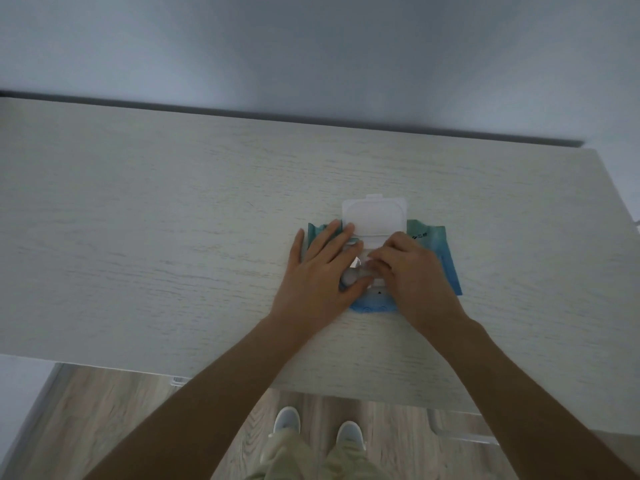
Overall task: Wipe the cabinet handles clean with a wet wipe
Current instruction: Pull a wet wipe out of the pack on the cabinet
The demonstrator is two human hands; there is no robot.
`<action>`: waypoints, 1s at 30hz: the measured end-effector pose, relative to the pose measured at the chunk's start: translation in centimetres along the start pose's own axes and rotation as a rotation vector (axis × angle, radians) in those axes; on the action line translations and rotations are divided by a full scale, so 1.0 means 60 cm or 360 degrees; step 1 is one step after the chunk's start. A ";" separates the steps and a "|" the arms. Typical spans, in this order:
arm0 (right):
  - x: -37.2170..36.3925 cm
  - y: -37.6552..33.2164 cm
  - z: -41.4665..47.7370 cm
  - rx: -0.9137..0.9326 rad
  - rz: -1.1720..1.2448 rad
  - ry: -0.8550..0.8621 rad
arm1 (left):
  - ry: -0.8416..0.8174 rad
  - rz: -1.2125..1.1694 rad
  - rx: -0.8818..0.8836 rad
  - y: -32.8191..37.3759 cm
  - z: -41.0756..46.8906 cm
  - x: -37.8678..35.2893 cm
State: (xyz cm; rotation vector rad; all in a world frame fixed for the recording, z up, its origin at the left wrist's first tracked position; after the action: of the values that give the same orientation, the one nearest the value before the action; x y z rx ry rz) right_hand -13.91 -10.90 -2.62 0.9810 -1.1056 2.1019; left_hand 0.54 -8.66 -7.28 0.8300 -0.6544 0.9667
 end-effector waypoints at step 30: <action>0.155 0.022 -0.086 -0.0254 -0.0098 0.0439 | -0.0346 0.0222 -0.0105 0.045 0.006 0.037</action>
State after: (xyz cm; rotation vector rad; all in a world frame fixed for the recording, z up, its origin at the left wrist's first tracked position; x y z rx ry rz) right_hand -21.95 -5.83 2.28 0.6204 -1.0678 1.9924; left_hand -0.96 -7.12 -4.52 0.8465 -0.9368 0.9827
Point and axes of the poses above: each hand's wrist, its own z-axis towards the middle knuckle, its own x-axis out of the back of the hand, y = z × x, the point moved 2 cm from there along z, towards the middle knuckle, and after that the axes turned 9 degrees about y, right-handed, at the moved point
